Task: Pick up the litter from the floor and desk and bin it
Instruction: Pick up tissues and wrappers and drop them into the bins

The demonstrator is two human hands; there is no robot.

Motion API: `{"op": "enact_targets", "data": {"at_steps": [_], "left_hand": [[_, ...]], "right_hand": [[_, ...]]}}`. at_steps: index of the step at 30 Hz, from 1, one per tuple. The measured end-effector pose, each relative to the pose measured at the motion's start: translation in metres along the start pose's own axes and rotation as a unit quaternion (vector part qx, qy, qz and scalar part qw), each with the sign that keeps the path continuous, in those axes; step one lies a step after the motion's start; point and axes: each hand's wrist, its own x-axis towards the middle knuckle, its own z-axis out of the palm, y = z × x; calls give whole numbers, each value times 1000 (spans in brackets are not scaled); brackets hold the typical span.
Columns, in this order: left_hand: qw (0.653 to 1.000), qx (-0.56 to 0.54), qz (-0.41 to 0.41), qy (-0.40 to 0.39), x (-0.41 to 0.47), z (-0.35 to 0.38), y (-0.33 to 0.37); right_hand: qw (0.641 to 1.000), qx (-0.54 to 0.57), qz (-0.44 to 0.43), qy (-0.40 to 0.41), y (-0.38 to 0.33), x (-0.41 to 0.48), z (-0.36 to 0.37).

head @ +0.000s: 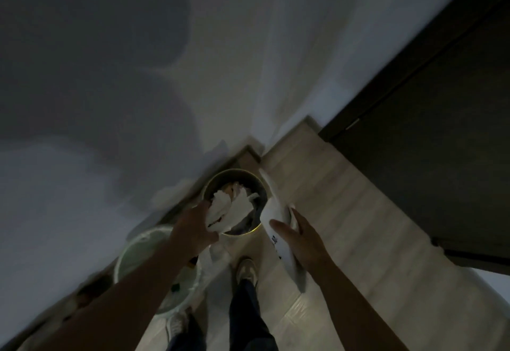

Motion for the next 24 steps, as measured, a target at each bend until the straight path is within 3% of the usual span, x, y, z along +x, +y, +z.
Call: {"op": "enact_targets", "data": {"at_steps": [6,12,16,19,24], "left_hand": [[999,22,-30,-14,115,66,-34],[994,-54,-89,-25,189,118,-70],[989,-106,-97,-24,208,136,-92],[992,-79,-97,-21,203,138,-106],[996,-34,-69,-41,188,127,-123]], "right_hand": [[999,-42,3,-21,39,98,4],[998,-33,25,-39,79,170,20],[997,-37,45,-51,96,197,34],[993,-51,73,-74,100,210,46],[968,-175,161,-80,91,236,76]]}}
